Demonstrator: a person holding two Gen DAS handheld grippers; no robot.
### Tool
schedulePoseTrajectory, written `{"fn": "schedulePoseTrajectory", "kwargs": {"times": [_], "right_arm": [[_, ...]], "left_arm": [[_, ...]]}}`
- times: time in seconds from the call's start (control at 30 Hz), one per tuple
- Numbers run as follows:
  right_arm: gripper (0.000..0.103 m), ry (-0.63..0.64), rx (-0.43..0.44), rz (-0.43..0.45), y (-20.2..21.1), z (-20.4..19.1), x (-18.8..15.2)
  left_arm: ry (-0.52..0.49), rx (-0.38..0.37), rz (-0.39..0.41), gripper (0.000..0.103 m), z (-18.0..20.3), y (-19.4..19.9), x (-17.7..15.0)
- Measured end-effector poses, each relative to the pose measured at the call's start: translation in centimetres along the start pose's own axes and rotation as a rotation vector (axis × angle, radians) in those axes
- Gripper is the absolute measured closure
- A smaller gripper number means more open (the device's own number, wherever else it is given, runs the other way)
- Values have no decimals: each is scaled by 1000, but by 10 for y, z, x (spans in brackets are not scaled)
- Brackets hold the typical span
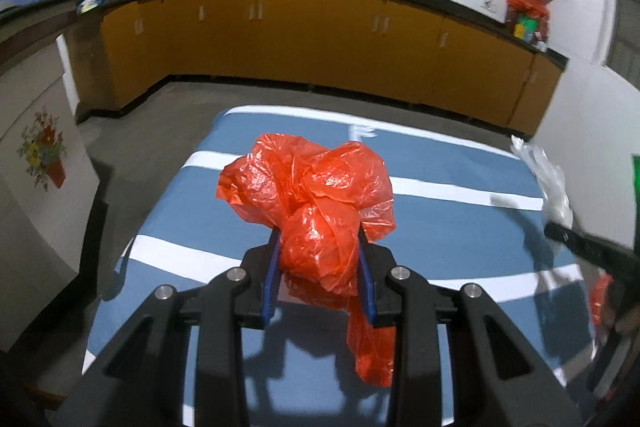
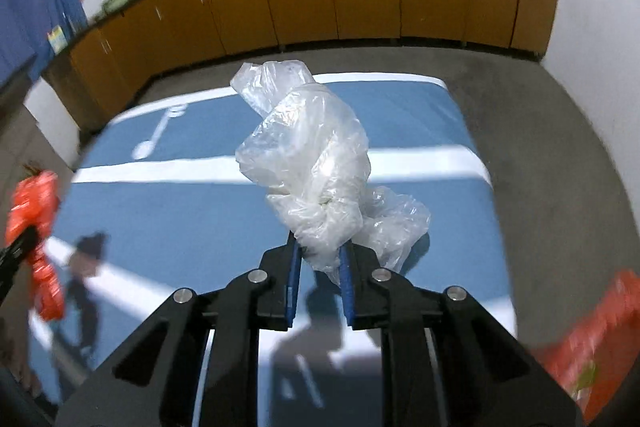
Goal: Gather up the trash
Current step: 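Grasp the clear plastic bag on the mat with the right tool, then drop the red bag into the basket with the left tool while the right tool drops the clear bag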
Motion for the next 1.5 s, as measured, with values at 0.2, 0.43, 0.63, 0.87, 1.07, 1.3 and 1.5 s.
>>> {"fn": "schedulePoseTrajectory", "kwargs": {"times": [0.2, 0.43, 0.63, 0.87, 1.07, 1.3, 1.5], "right_arm": [[85, -82, 24, 102, 105, 15, -45], [85, -156, -69, 251, 202, 42, -81], [85, -193, -186, 322, 252, 70, -111], [85, -256, -283, 355, 282, 103, -143], [85, -333, -302, 358, 287, 124, -160], [85, -393, -310, 357, 287, 141, -170], [85, -439, -299, 348, 281, 159, -177]], "left_arm": [[-77, -115, 35, 70, 55, 52, -7], [-162, -254, 69, 70, 118, 117, -27], [-239, -346, 67, 70, 165, 156, -52], [-301, -464, 34, 70, 226, 180, -82], [-350, -558, -11, 70, 281, 188, -108], [-390, -608, -52, 70, 322, 180, -127], [-432, -615, -74, 70, 351, 167, -137]]}}
Point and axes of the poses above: each gripper's, at about its wrist camera, not at the fingertips, and y roughly against the way its jaws point, z to its right, x to its top, the point moved 6 cm from there along -y, roughly the way its jaws point, and after that the axes turned 3 degrees about y, right-handed, at the moved point
